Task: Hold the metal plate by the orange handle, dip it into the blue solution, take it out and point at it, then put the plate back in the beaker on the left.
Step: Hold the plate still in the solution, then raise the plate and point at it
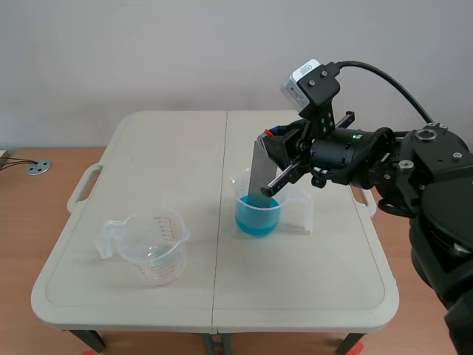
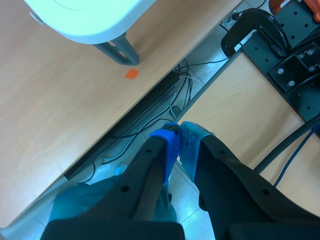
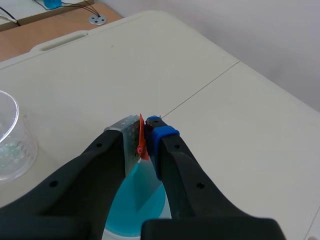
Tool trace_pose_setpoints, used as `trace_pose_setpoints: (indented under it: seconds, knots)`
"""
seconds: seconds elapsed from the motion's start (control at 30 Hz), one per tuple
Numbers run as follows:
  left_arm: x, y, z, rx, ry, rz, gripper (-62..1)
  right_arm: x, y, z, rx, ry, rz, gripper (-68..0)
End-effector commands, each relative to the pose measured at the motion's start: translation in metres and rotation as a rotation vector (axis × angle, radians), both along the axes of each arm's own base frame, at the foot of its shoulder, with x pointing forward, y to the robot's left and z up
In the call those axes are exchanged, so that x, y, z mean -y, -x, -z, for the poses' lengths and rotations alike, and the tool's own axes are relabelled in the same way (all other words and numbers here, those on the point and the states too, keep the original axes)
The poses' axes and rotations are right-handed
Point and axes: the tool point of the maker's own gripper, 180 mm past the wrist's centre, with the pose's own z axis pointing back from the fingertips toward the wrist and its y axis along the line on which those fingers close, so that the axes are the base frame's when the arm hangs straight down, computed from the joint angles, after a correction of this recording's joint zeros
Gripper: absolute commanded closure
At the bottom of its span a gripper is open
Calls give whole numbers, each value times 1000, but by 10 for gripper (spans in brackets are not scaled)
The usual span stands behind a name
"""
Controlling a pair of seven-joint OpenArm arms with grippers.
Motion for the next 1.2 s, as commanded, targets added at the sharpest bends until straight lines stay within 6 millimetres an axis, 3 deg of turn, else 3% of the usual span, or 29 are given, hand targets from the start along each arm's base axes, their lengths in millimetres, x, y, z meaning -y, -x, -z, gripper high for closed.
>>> trace_pose_setpoints:
  seconds: [0.0, 0.57, 1.17]
  knots:
    - [4, -2, -3, 13, 18, -6, -13, -1, 0, -6, 17, -6, -9, -13]
    - [4, -3, -4, 20, 23, -5, -13, -3, -3, -57, 170, -4, -23, -13]
    - [2, -60, -21, 158, 6, 5, -13, -7, 1, -100, 290, 6, -31, -13]
